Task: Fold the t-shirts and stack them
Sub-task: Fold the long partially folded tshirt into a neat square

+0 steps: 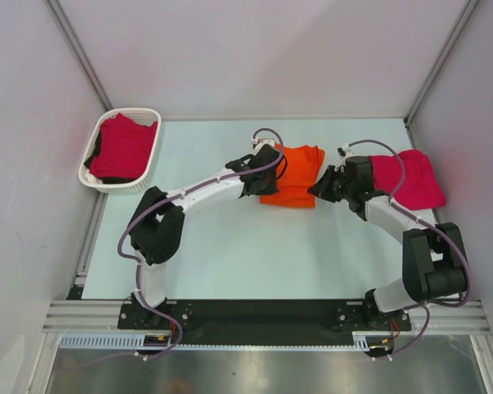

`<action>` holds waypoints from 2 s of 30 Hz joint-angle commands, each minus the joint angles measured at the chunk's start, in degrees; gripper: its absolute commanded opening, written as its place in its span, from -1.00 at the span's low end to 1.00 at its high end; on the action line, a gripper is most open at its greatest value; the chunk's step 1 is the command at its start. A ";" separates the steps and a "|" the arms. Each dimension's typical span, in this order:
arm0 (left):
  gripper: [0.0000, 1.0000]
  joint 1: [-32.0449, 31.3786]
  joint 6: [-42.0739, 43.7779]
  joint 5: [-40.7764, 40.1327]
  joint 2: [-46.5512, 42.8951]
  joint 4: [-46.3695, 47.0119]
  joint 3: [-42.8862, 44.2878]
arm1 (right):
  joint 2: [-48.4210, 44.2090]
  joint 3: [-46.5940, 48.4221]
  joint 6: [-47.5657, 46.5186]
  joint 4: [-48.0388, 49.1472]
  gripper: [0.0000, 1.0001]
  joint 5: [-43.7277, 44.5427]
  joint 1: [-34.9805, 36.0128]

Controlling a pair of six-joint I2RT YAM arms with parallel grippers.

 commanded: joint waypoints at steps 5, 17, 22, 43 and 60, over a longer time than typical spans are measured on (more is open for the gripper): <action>-1.00 3.53 5.44 2.04 6.93 -0.56 11.39 | 8.18 8.53 -1.19 6.85 -0.95 4.30 -0.35; -1.00 9.15 10.71 11.09 19.25 -0.82 27.82 | 21.63 19.16 -0.92 7.91 -0.92 9.21 -0.26; -0.33 10.21 12.55 15.13 22.68 -0.29 33.02 | 24.18 22.07 -0.22 6.86 -0.87 14.66 -0.26; 0.57 10.30 12.83 0.20 -11.06 16.40 -9.86 | -1.05 3.44 -6.64 15.12 -0.23 24.18 12.22; -1.00 10.30 11.68 -3.58 -13.62 15.17 -13.47 | 22.51 19.87 -4.61 7.56 -1.00 9.22 11.17</action>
